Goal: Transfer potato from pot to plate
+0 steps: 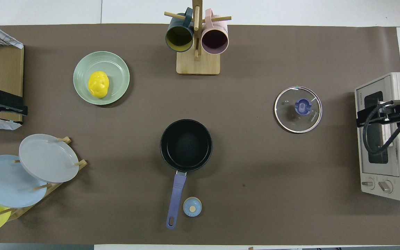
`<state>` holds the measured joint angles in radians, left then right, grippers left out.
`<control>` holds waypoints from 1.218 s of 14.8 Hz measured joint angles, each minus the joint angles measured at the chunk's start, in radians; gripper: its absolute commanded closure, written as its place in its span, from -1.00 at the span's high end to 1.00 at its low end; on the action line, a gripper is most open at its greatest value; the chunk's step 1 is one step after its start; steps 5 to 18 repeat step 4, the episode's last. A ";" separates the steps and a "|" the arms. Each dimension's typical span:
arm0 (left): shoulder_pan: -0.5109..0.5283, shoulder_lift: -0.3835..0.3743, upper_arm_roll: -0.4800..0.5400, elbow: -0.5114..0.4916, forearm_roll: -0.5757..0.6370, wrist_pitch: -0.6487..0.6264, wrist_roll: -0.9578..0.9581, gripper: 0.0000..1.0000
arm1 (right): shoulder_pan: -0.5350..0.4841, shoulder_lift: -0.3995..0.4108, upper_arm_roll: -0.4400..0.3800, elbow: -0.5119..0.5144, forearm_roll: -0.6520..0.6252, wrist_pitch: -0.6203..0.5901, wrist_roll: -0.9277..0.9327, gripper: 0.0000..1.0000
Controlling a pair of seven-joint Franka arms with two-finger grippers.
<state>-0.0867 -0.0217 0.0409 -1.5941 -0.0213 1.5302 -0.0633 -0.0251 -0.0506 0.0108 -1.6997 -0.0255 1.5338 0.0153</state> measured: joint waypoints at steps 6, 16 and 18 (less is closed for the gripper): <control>0.000 -0.010 -0.001 -0.033 0.000 0.026 0.007 1.00 | 0.000 0.000 0.000 0.000 0.000 0.000 0.000 1.00; 0.000 -0.010 -0.001 -0.033 0.000 0.026 0.007 1.00 | 0.000 0.000 0.000 0.000 0.000 0.000 0.000 1.00; 0.000 -0.010 -0.001 -0.033 0.000 0.026 0.007 1.00 | 0.000 0.000 0.000 0.000 0.000 0.000 0.000 1.00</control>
